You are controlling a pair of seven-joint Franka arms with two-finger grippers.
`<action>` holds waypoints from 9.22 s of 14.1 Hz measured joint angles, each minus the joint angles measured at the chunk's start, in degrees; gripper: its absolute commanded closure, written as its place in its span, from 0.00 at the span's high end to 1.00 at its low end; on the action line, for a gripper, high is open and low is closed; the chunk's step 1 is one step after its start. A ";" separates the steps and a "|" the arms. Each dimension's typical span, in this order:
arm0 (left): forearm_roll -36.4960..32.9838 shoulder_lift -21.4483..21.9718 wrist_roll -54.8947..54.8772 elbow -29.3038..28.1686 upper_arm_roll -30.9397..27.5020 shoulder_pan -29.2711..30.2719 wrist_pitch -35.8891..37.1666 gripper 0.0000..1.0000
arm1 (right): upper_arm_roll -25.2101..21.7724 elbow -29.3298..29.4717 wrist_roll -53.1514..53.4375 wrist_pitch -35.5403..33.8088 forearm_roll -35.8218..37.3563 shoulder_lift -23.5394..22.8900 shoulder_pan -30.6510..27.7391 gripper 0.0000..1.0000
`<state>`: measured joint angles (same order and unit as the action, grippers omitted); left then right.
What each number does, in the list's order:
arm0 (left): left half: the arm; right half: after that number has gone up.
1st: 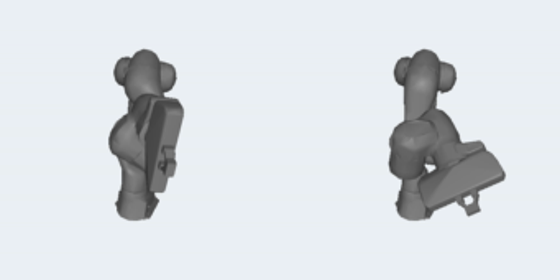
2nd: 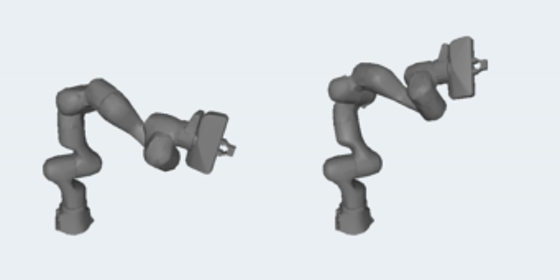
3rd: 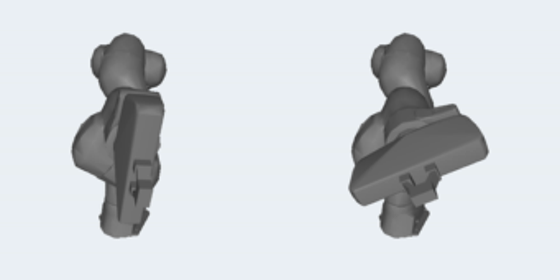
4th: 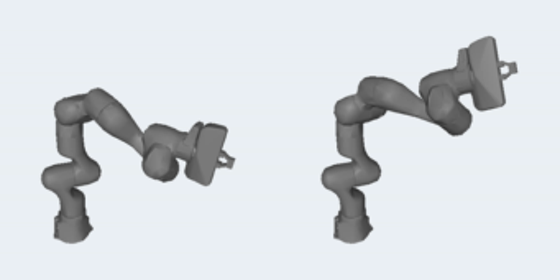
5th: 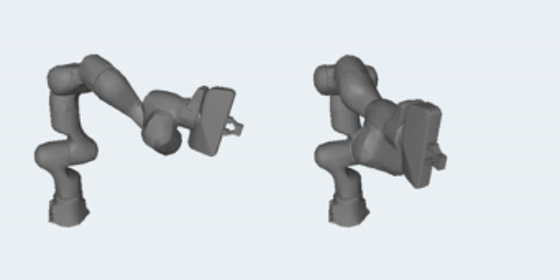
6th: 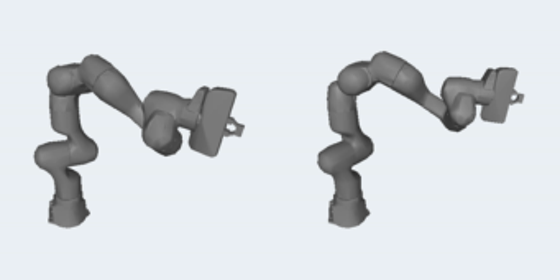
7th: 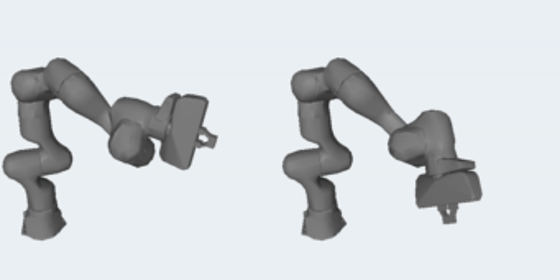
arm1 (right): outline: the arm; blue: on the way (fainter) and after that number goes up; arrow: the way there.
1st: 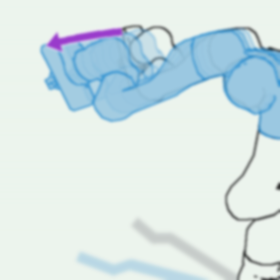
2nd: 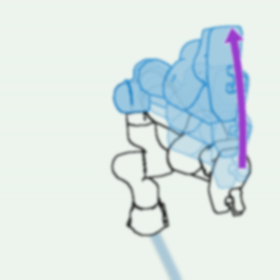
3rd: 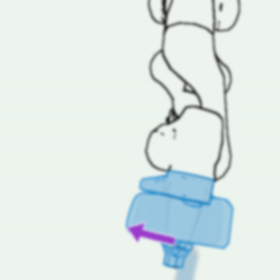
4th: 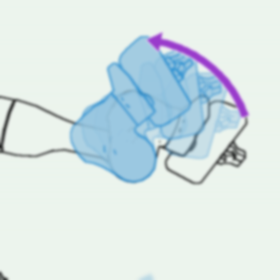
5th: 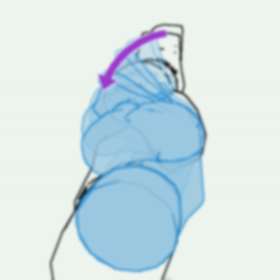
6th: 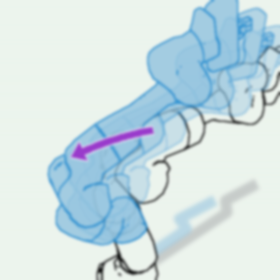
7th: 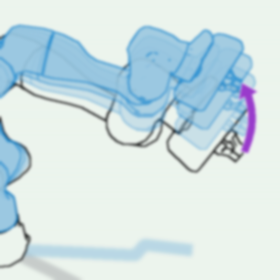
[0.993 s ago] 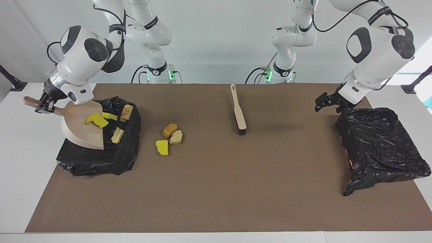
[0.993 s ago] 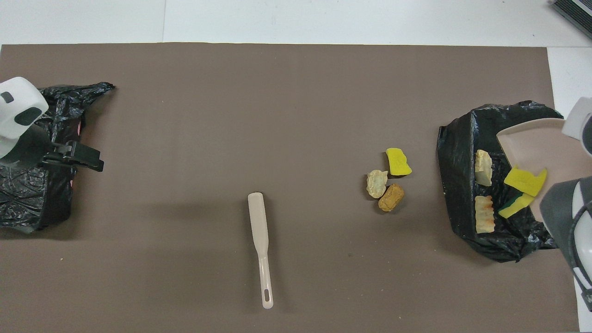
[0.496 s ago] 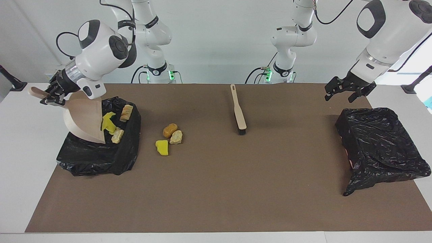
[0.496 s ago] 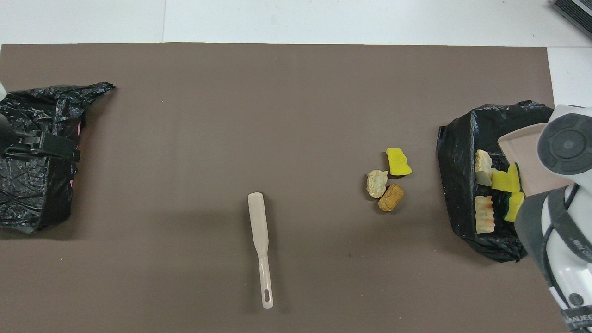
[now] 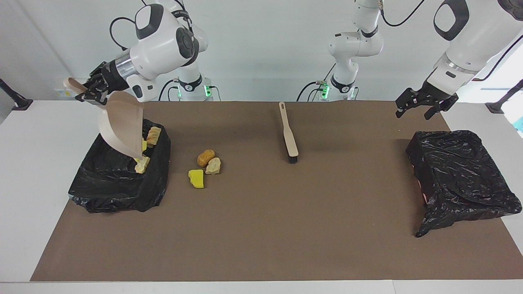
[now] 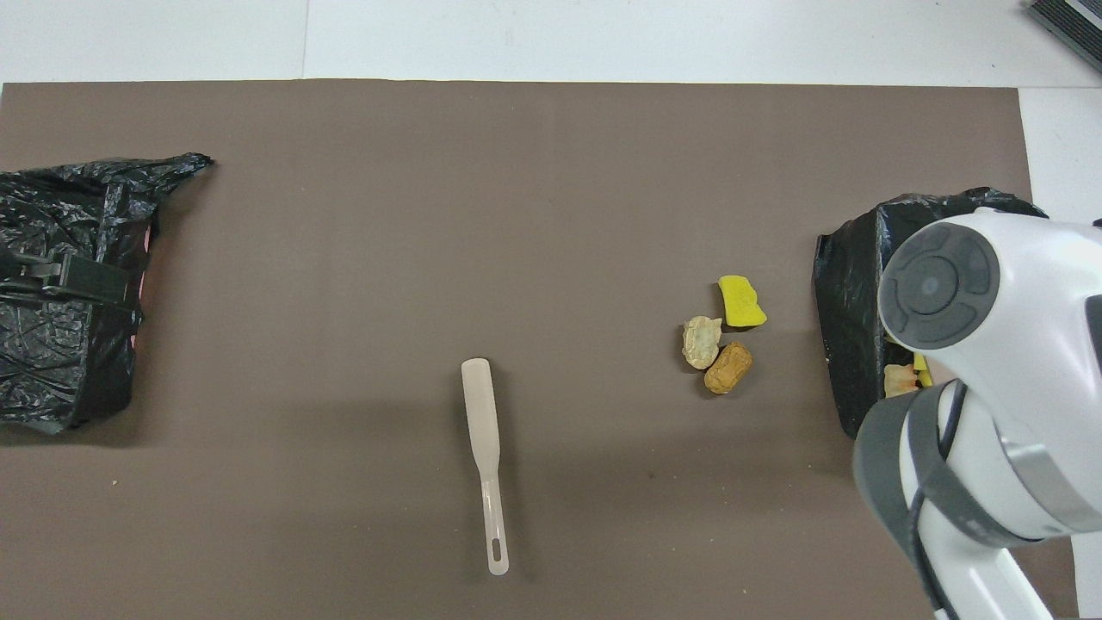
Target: Sweep and dump trash in bin
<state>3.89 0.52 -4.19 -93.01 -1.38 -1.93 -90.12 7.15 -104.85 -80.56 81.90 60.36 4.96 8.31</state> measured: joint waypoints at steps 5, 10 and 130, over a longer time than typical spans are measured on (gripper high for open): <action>-2.03 0.24 -0.01 -0.27 0.17 -0.01 -0.02 1.00 | 2.99 5.13 17.37 -4.35 -17.85 0.63 0.64 0.00; -2.55 0.83 -0.02 -1.21 0.50 -0.03 -0.03 1.00 | 3.06 5.15 54.05 2.21 -42.40 -0.29 1.18 0.00; -14.67 -9.49 -35.36 -25.55 1.02 -38.47 -36.62 0.00 | 1.94 -8.49 98.15 21.06 -71.33 -6.07 5.96 0.00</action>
<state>-10.79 -8.98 -39.55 -118.56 -0.36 -40.39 -126.74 9.09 -113.33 17.60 102.96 -10.98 -1.11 14.27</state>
